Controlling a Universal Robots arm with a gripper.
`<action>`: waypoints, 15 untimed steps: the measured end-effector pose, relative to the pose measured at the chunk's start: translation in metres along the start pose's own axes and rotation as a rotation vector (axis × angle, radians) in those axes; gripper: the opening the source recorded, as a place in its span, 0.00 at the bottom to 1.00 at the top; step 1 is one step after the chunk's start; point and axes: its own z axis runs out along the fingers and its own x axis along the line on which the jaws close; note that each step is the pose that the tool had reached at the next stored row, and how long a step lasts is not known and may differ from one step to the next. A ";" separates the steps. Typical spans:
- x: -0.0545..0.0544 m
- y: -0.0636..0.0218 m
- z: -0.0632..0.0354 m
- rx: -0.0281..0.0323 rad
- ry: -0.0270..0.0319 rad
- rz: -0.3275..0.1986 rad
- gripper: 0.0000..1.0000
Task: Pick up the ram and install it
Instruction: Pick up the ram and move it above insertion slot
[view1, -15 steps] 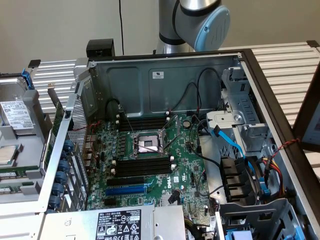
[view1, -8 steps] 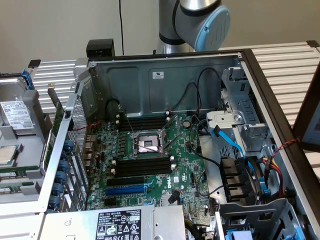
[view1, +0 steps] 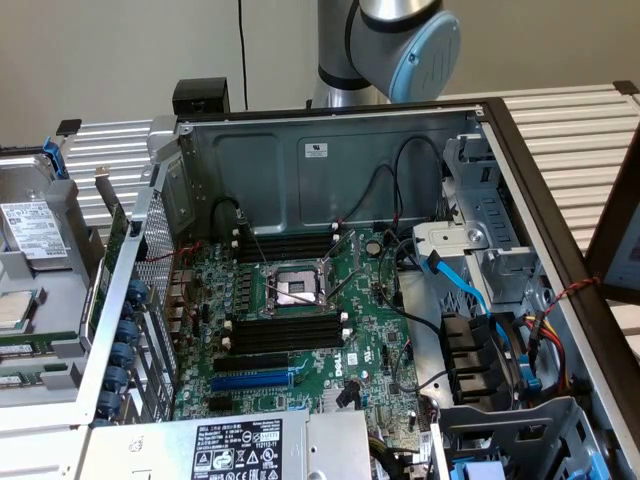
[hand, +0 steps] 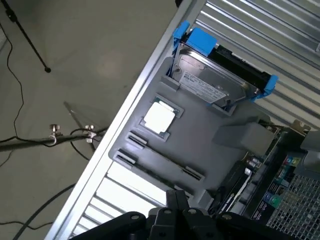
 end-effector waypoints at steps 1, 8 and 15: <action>0.000 0.0000 0.0003 -0.0004 0.0007 -0.018 0.11; 0.000 -0.0001 0.0017 -0.0035 0.0066 -0.145 0.11; 0.000 -0.0001 0.0031 -0.0065 0.0123 -0.273 0.11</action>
